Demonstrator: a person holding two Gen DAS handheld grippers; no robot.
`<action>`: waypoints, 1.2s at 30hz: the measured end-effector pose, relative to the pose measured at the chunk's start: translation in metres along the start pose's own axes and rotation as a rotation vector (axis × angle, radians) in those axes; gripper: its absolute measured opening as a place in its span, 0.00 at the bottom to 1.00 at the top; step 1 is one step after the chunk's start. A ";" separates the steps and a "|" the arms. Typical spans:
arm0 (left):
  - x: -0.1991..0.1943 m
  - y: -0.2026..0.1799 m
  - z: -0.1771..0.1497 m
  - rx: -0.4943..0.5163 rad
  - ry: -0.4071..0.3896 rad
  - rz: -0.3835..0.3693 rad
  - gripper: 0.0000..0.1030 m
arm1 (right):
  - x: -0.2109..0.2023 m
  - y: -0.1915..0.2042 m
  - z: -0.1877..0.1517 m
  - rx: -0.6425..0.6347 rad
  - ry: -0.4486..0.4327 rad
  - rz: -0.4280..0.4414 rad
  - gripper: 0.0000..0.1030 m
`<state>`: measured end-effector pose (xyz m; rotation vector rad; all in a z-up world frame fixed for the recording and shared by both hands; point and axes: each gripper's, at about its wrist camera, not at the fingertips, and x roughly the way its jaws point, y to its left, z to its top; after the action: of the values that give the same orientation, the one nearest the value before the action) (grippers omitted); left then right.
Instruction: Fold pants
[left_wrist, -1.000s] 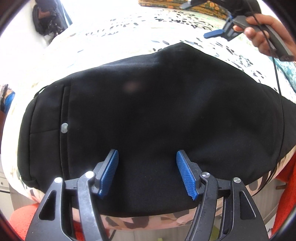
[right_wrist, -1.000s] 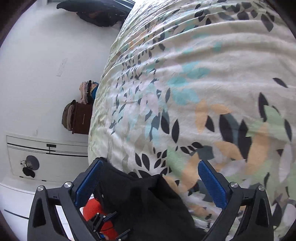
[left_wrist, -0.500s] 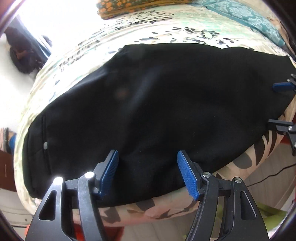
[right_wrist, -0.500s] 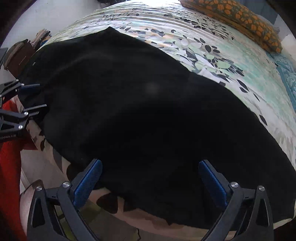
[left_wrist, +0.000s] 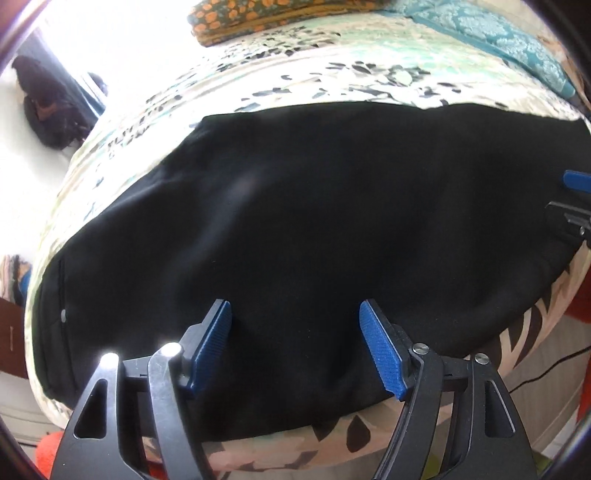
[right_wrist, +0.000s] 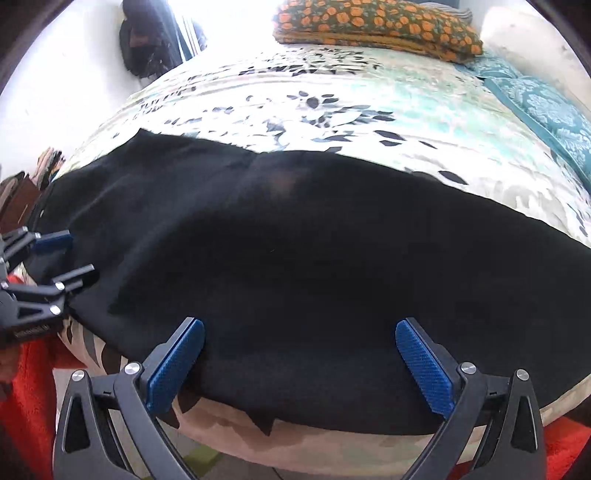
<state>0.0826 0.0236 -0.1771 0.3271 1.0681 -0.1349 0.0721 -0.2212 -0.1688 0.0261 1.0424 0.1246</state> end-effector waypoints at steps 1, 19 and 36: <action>-0.003 0.006 -0.002 -0.024 0.006 -0.006 0.76 | -0.009 -0.008 0.001 0.030 -0.037 0.001 0.99; -0.004 0.016 0.002 -0.092 -0.026 -0.010 0.76 | -0.006 -0.261 0.032 0.523 0.013 -0.311 1.00; -0.013 0.009 0.002 -0.092 -0.054 0.001 0.75 | -0.049 -0.261 -0.005 0.600 -0.073 -0.143 1.00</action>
<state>0.0800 0.0309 -0.1629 0.2398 1.0171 -0.0933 0.0672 -0.4859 -0.1506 0.4945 0.9739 -0.3203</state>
